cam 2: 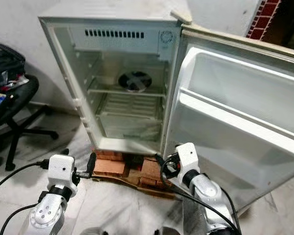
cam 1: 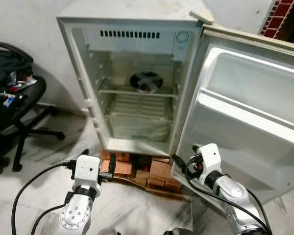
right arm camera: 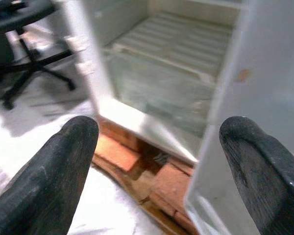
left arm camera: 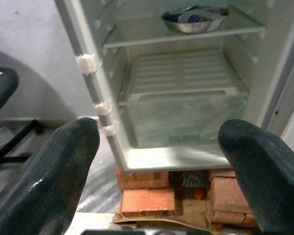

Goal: Restocking fridge

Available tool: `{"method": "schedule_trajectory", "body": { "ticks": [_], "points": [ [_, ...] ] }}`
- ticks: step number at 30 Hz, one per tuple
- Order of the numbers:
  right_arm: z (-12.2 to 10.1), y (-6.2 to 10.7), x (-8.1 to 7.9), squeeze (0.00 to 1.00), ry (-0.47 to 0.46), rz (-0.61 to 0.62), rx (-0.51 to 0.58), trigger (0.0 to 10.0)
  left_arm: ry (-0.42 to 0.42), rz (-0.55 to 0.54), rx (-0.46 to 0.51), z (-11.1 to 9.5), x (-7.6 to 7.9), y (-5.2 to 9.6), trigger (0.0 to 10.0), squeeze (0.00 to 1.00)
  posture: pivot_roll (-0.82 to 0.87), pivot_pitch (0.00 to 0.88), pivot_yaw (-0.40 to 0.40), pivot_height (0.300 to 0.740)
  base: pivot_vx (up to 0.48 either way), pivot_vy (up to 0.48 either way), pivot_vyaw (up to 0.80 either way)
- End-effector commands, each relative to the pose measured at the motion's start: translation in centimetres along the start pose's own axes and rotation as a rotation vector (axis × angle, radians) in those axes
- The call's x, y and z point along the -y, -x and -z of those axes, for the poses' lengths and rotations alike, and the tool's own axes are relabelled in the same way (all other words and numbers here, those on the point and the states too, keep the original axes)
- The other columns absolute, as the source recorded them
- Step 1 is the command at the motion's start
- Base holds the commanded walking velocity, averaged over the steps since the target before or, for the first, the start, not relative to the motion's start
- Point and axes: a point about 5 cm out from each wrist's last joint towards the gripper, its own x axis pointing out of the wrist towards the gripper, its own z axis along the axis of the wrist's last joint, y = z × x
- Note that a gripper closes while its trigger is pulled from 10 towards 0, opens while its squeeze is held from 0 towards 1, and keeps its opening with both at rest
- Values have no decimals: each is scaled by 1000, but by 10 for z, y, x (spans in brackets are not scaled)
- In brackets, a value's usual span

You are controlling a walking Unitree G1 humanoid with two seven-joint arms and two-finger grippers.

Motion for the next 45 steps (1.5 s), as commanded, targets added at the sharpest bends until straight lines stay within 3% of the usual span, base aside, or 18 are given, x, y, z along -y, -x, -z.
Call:
{"method": "schedule_trajectory", "body": {
  "ticks": [1, 24, 30, 31, 34, 40, 45],
  "points": [
    [2, -2, 1, 0, 14, -13, -20, 10000, -14, -6, -1, -1, -4, 1, 10000, 0, 32, 85, 18, 740, 0, -259, 0],
    [-5, -6, 11, 0, 49, 22, 7, 10000, -13, -4, 4, -2, -3, -3, 10000, 0, 31, 73, 13, 740, 0, -280, 0],
    [0, -8, 5, 0, 24, -85, -43, 10000, -12, -3, 6, -2, -3, -5, 10000, 0, 30, 65, 12, 740, 0, 0, 0],
    [4, -6, 1, 0, 14, -166, -84, 10000, -11, -2, 7, -2, -3, -6, 10000, 0, 29, 62, 12, 740, 0, 0, 0],
    [8, -2, 0, 0, 35, -253, -127, 10000, -12, 2, 8, -2, -3, -7, 10000, 0, 28, 60, 12, 740, 0, 0, 0],
    [9, -1, 13, 0, 60, -235, -149, 10000, -12, 6, 11, -2, -2, -9, 10000, 0, 27, 55, 8, 740, 0, 0, 0],
    [8, -2, 13, 0, 58, -248, -156, 10000, -10, 8, 12, -2, -1, -10, 10000, 0, 30, 53, 9, 740, -155, -53, 0]
  ]
}}
